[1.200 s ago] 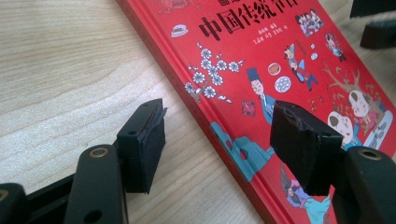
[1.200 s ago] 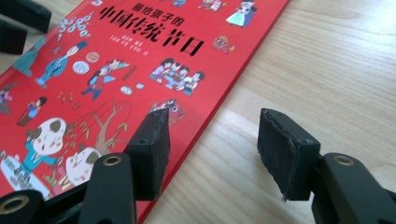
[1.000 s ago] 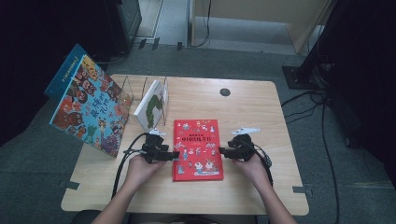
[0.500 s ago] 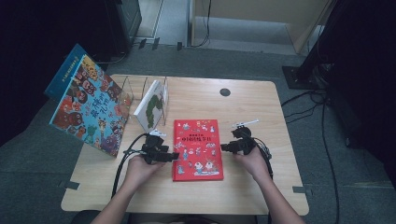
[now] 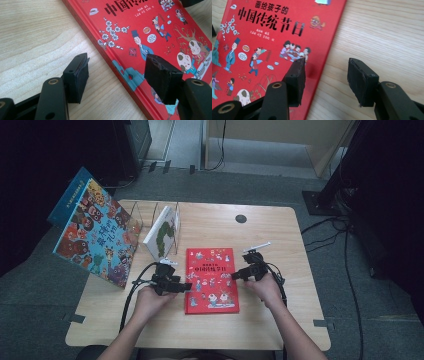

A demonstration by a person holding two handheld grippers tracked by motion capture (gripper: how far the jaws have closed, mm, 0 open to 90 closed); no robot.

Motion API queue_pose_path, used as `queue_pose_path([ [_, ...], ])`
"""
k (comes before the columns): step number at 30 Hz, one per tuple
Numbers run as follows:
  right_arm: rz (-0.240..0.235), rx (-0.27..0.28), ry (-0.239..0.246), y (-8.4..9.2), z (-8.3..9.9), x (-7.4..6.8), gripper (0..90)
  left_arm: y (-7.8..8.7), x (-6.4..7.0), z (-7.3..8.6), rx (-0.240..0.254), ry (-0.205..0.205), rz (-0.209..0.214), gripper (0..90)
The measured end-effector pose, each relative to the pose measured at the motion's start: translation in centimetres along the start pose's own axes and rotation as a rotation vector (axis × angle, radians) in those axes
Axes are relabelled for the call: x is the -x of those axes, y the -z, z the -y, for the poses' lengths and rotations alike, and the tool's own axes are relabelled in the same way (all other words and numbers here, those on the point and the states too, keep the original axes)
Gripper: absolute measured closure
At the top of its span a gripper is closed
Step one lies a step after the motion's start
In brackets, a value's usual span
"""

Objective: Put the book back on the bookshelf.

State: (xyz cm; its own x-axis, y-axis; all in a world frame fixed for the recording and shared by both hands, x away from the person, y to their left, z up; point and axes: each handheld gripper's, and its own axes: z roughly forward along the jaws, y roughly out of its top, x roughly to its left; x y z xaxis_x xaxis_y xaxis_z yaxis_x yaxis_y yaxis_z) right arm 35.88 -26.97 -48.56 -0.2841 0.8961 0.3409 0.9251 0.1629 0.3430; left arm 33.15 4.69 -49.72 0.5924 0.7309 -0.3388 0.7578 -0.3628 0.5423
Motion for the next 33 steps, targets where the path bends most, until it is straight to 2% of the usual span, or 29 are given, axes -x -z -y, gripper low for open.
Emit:
queue_pose_path([
  [5, 0.001, -0.006, 0.014, -0.6, -0.4, -0.9, 48.4, -0.5, 0.7, -0.2, -0.008, -0.029, 0.012, 36.9],
  [11, -0.007, -0.015, -0.004, -0.9, -0.7, -1.4, 48.3, -0.9, 1.3, -0.3, -0.007, -0.041, 0.003, 35.8],
  [16, -0.022, -0.014, -0.035, -1.0, -0.9, -1.6, 47.4, -0.9, 1.2, -0.5, 0.000, -0.013, 0.010, 35.8],
  [21, -0.016, -0.011, -0.064, -1.1, -0.9, -1.7, 47.3, -1.0, 1.1, -0.7, -0.001, 0.002, 0.009, 35.7],
  [25, 0.004, -0.013, -0.033, -1.1, -0.8, -2.1, 46.7, -1.1, 1.2, -1.0, -0.010, 0.036, 0.013, 35.3],
  [33, 0.015, -0.034, -0.081, -0.5, -0.6, -1.1, 48.2, -1.8, 2.4, -1.0, -0.011, -0.020, 0.014, 35.6],
])
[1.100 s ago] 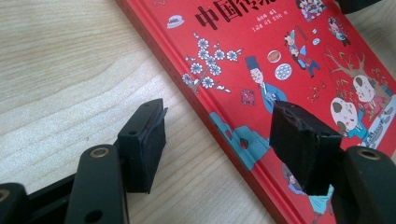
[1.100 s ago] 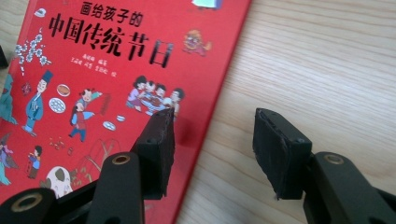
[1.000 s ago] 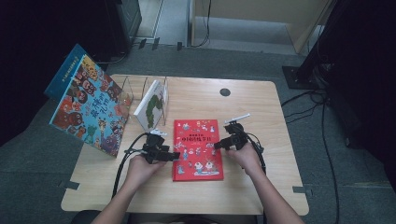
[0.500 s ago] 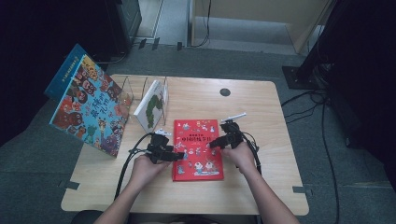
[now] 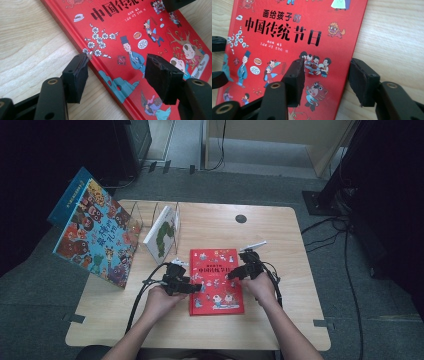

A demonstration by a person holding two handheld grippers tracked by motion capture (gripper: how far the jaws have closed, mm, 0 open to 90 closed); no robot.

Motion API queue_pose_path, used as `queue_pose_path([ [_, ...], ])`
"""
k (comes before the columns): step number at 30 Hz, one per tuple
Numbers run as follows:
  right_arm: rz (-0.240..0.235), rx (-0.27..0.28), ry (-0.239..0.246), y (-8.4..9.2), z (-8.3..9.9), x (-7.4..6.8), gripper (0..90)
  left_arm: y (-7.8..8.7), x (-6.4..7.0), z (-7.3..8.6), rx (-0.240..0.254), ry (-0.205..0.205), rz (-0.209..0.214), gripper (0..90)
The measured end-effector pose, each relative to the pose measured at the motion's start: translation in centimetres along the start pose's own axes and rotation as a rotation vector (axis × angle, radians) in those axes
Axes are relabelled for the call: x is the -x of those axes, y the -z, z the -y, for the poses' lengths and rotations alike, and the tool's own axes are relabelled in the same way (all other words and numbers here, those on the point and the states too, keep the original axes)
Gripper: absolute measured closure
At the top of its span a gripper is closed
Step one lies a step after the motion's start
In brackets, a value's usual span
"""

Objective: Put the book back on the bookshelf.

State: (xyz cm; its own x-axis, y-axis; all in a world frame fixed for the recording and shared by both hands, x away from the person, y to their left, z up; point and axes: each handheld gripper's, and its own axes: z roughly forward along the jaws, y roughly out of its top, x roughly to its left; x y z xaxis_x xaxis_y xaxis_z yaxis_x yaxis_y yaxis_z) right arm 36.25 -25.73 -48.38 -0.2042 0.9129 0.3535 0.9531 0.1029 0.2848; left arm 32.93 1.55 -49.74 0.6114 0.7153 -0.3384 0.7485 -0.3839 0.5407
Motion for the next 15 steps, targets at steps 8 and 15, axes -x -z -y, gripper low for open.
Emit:
queue_pose_path([
  [8, -0.011, -0.003, -0.003, 0.3, 0.3, 0.4, 49.6, -0.1, 0.0, 0.0, 0.006, 0.007, 0.003, 35.3],
  [15, -0.013, 0.023, -0.001, 1.2, 0.3, 0.0, 50.7, -0.1, -0.1, 0.0, 0.012, 0.040, 0.009, 35.4],
])
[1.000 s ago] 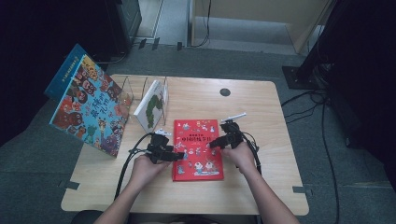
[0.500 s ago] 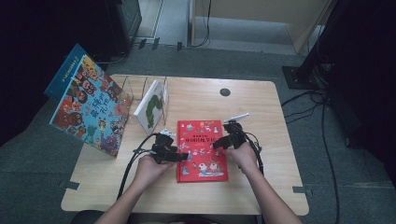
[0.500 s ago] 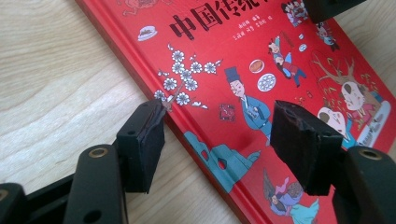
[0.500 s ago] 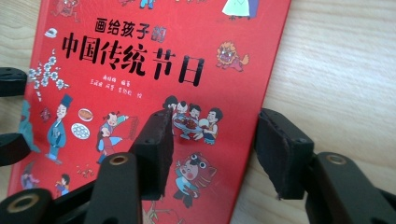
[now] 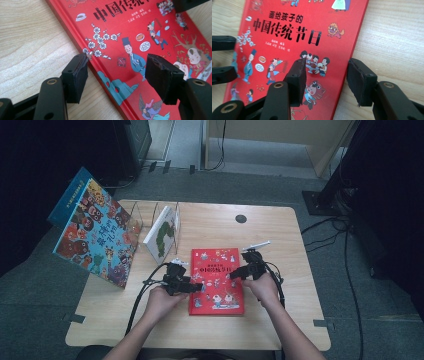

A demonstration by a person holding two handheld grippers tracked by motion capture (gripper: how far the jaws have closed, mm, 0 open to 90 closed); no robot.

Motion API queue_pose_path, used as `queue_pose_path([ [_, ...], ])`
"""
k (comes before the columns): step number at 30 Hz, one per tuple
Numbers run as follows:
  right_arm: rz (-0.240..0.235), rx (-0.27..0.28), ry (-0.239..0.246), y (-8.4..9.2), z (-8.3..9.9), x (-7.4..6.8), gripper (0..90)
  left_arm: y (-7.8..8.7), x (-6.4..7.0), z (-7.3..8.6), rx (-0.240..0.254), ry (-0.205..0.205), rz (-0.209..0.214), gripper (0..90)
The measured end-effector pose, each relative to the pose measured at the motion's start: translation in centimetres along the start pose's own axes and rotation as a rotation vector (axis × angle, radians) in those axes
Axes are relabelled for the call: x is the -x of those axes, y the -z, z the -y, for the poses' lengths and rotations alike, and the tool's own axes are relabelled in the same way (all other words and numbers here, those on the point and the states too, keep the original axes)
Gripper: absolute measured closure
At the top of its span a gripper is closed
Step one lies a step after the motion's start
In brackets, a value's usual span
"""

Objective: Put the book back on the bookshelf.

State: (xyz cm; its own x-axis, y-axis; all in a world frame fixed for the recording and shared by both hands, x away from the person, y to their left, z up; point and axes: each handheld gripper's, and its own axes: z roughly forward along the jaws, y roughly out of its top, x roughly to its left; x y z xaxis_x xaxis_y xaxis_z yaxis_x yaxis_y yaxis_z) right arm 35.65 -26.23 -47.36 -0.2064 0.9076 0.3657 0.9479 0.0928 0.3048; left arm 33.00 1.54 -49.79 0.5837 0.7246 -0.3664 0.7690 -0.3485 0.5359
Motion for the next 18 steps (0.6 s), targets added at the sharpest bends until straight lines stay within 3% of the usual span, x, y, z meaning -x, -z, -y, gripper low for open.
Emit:
queue_pose_path([
  [13, -0.016, 0.005, 0.039, 2.6, -0.9, -1.4, 50.9, 0.0, 0.0, 0.1, 0.003, -0.008, 0.005, 34.6],
  [18, -0.036, 0.029, 0.070, 4.1, -1.2, -2.4, 50.9, 0.0, -0.4, 0.1, 0.014, 0.028, 0.040, 32.6],
])
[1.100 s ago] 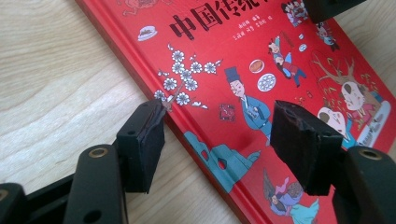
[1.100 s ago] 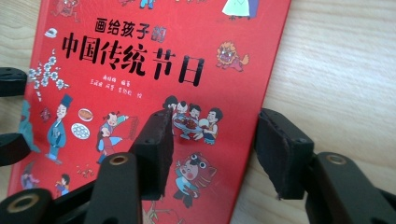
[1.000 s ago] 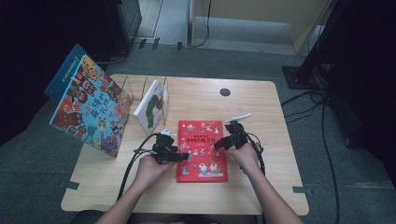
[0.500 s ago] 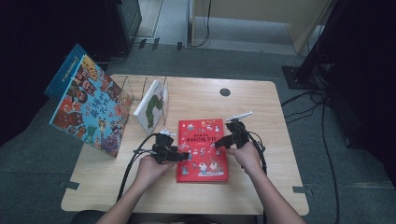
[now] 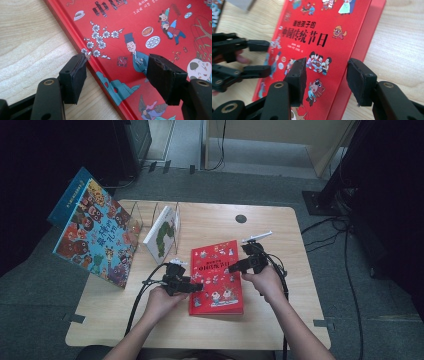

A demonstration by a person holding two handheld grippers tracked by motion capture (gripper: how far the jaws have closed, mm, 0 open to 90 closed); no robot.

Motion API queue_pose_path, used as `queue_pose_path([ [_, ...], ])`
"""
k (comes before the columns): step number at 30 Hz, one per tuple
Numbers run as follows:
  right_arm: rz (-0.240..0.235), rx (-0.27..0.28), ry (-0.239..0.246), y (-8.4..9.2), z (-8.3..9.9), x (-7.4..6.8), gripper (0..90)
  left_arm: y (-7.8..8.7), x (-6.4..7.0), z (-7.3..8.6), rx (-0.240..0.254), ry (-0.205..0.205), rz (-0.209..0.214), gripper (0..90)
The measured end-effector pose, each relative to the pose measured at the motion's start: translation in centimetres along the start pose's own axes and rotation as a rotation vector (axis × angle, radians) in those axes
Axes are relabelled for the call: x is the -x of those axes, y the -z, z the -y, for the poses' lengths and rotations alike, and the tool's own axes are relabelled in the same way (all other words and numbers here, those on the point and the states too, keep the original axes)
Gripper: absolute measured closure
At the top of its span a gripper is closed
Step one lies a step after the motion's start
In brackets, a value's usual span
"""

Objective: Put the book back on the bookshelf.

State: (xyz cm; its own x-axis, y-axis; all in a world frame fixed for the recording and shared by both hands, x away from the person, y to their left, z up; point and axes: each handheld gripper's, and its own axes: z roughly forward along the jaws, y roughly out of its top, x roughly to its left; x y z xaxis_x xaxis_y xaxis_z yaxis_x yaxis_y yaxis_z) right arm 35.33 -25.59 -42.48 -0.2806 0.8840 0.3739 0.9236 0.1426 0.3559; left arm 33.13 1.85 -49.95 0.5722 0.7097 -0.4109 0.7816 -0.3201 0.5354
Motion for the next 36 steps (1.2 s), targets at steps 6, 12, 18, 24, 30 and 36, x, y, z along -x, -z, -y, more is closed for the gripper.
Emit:
queue_pose_path([
  [6, -0.012, -0.003, 0.019, 0.9, -0.6, -0.9, 50.9, 0.1, -0.5, -0.1, -0.002, 0.024, 0.039, 32.6],
  [12, -0.101, -0.001, 0.015, 1.5, -0.9, -1.2, 54.8, 0.8, -1.1, -0.3, -0.040, 0.019, 0.034, 38.3],
  [18, -0.103, -0.007, 0.029, 1.7, -1.3, -1.8, 57.3, 1.1, -1.3, -0.4, -0.079, 0.017, 0.028, 51.9],
  [24, -0.102, -0.033, 0.071, 0.6, -1.5, -2.7, 59.4, 1.1, -1.3, -0.4, -0.084, 0.015, 0.031, 60.3],
  [30, -0.125, -0.039, 0.081, -0.6, -2.2, -3.3, 70.1, 1.2, -1.3, -0.3, -0.080, 0.010, 0.030, 58.5],
  [36, -0.170, -0.033, 0.083, -0.5, -2.8, -3.7, 78.5, 1.0, -1.3, -0.3, -0.071, -0.004, 0.023, 46.2],
])
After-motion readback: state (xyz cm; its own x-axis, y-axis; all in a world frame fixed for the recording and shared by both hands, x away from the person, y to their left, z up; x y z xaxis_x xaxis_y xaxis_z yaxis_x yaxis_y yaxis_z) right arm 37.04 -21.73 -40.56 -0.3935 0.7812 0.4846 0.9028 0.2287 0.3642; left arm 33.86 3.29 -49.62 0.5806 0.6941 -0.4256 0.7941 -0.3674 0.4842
